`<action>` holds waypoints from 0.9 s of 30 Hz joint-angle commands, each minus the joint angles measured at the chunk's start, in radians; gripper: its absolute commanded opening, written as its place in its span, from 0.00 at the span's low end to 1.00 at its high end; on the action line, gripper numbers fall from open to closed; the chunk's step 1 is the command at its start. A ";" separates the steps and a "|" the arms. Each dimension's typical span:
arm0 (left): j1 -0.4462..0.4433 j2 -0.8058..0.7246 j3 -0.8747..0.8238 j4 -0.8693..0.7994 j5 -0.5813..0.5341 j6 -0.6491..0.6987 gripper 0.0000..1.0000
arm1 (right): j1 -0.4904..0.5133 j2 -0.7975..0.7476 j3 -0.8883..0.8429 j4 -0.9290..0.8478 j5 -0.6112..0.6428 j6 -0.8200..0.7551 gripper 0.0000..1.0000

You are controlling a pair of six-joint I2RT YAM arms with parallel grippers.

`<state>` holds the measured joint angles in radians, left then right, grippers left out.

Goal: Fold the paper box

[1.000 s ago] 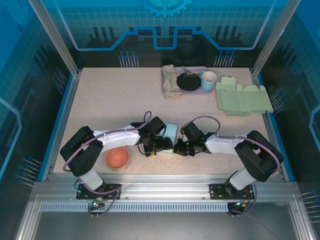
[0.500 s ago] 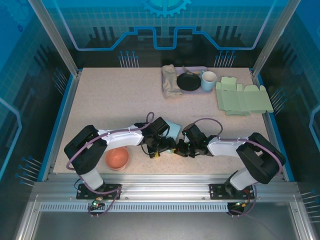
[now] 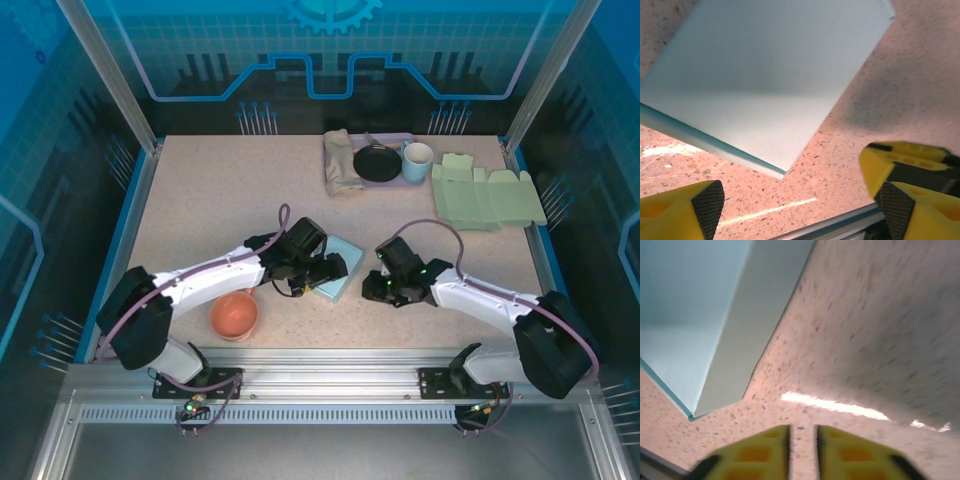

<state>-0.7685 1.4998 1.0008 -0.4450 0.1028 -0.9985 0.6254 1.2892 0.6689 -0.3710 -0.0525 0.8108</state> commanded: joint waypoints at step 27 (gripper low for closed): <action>0.026 0.224 -0.027 0.206 -0.094 -0.134 0.76 | -0.193 0.590 0.547 -0.019 -0.215 -0.639 0.65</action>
<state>-0.7582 1.6909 0.9382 -0.2264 0.0437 -1.1496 0.4438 1.8542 1.2064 -0.3985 -0.1871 0.1905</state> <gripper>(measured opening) 0.760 0.652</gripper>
